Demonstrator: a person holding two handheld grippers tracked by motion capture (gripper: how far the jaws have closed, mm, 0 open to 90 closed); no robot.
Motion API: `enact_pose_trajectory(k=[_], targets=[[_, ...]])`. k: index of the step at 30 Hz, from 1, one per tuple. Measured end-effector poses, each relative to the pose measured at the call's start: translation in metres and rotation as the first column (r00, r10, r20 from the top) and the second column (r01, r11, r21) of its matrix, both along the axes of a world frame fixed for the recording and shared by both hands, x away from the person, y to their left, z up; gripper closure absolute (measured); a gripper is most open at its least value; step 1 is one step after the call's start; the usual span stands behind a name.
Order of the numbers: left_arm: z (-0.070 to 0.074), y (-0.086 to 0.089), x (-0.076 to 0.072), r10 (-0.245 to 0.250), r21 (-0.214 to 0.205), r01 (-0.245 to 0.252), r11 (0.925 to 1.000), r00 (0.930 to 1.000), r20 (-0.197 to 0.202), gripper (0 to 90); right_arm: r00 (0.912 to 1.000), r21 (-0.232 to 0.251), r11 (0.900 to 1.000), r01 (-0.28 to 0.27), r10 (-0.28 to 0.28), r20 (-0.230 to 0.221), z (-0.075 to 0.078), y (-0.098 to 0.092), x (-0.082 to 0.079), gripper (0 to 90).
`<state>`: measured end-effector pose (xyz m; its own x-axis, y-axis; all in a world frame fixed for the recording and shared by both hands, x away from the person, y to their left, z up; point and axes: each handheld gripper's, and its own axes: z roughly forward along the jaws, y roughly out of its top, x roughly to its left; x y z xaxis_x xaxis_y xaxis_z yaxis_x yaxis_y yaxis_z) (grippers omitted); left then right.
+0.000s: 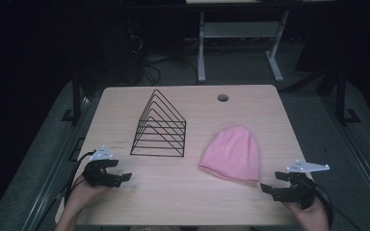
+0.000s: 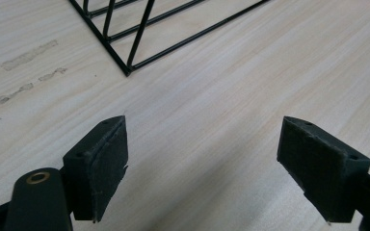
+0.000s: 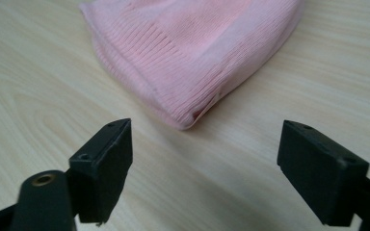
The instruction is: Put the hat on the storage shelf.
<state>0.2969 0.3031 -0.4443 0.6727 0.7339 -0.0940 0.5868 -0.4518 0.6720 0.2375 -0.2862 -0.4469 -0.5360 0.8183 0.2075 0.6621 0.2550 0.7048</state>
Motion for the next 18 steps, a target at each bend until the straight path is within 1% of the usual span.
enact_pose_trajectory(k=[1,4,6,8,11,12,13,15,17,18], targets=[[-0.001,0.000,0.000,0.010,-0.013,-0.010,0.9999,0.9999,-0.003,18.3,1.0000,0.002,1.0000,0.003,-0.003,0.003,0.001,-0.001,0.001,18.9],[-0.002,0.001,0.001,0.009,-0.010,-0.009,0.9999,0.9999,-0.006,18.3,0.9999,-0.004,1.0000,-0.007,0.007,0.011,0.002,-0.002,0.005,18.7],[-0.002,0.001,0.002,0.019,-0.015,-0.019,0.9997,0.9998,-0.010,18.3,1.0000,-0.009,0.9999,-0.007,0.007,0.004,0.003,-0.002,0.007,18.2],[-0.002,0.001,0.003,0.016,-0.022,-0.016,0.9996,0.9999,-0.006,18.3,0.9999,-0.006,0.9999,-0.011,0.011,0.001,0.005,-0.003,0.011,18.3],[-0.001,-0.001,0.005,0.023,-0.047,-0.024,0.9986,0.9997,-0.009,18.3,0.9998,-0.002,0.9999,-0.013,0.013,-0.012,0.008,-0.006,0.021,18.2],[0.000,-0.001,0.006,0.020,-0.045,-0.021,0.9987,0.9998,-0.007,18.3,0.9996,0.005,0.9999,-0.010,0.010,-0.025,0.010,-0.006,0.023,18.3],[0.001,-0.001,0.007,0.016,-0.048,-0.016,0.9987,0.9999,-0.004,18.3,0.9996,-0.001,0.9998,-0.020,0.020,-0.021,0.012,-0.007,0.028,18.2],[0.001,0.000,0.008,0.024,-0.061,-0.024,0.9979,0.9997,-0.002,18.3,0.9993,-0.005,0.9997,-0.025,0.025,-0.026,0.017,-0.006,0.036,18.0],[0.000,0.001,0.009,0.024,-0.059,-0.024,0.9979,0.9997,-0.007,18.3,0.9987,-0.004,0.9993,-0.036,0.036,-0.035,0.023,-0.004,0.044,18.1],[-0.001,0.002,0.009,0.022,-0.054,-0.022,0.9983,0.9997,-0.005,18.3,0.9986,-0.002,0.9990,-0.044,0.044,-0.030,0.026,-0.004,0.049,18.2]])
